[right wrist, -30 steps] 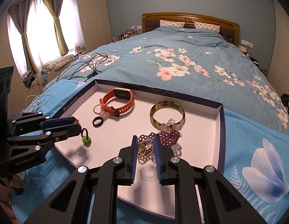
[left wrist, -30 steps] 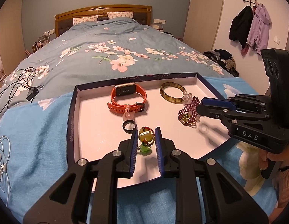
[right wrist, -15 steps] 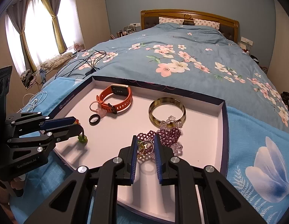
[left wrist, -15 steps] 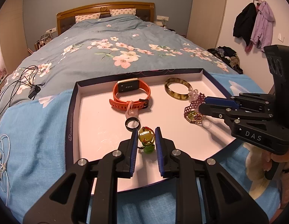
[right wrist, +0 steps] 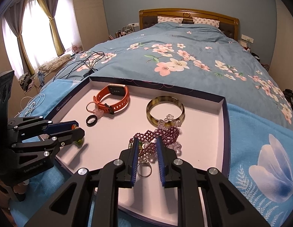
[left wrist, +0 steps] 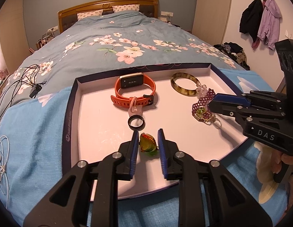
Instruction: Organize jewelry
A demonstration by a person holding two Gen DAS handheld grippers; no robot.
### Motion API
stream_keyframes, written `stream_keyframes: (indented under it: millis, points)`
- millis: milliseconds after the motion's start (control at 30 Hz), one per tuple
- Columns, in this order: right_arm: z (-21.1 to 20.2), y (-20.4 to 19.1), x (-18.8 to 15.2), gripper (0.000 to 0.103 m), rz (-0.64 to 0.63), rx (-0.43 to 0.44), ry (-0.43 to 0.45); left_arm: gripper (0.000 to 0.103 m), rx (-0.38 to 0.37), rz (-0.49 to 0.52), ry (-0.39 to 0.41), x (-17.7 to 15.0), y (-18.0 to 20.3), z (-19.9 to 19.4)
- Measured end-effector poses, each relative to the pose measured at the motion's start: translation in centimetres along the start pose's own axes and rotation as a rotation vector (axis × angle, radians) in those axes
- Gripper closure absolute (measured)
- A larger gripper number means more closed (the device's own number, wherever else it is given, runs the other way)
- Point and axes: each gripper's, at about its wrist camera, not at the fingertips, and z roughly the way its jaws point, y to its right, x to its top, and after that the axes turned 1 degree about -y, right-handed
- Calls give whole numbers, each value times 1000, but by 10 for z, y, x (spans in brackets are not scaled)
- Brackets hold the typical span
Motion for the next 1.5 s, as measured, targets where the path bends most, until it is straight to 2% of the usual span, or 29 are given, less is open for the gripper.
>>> stream_keyframes:
  millis: [200,267,433,500,533,600,667,733,833,933,1000,1033,1333,1500]
  points:
    - [-11,1,-2,80,10,4,22,63,8,1,29,-1,1,-8]
    - [-14,1,-3,77,12,5,31,61,10,5,42,-1,2,-12]
    - [-24,-2,-5,70,18,14,53,43,18,12,85,0,5,-26]
    - [-30,-3,-6,68,20,20,67,42,22,18,102,0,6,-34]
    - [-33,-4,-7,67,21,22,71,36,22,18,110,0,7,-38]
    - [-39,-5,-9,59,27,25,86,27,26,15,136,-1,7,-48]
    - [-46,-7,-11,53,30,25,103,23,35,19,161,-3,7,-58]
    - [-51,-9,-14,49,31,18,118,11,51,17,192,-7,6,-71]
    - [-62,-12,-20,36,37,8,153,5,79,20,243,-15,6,-91]
    - [-73,-16,-27,22,43,8,193,5,85,-2,294,-23,2,-109]
    - [-80,-21,-32,9,36,-12,223,5,97,-9,313,-30,2,-119]
    - [-87,-24,-37,8,37,-21,253,5,104,-12,332,-35,2,-124]
    - [-121,-37,-76,7,78,-115,376,5,144,-46,466,-76,12,-167]
    - [-136,-48,-91,7,67,-142,431,5,163,-53,498,-93,17,-181]
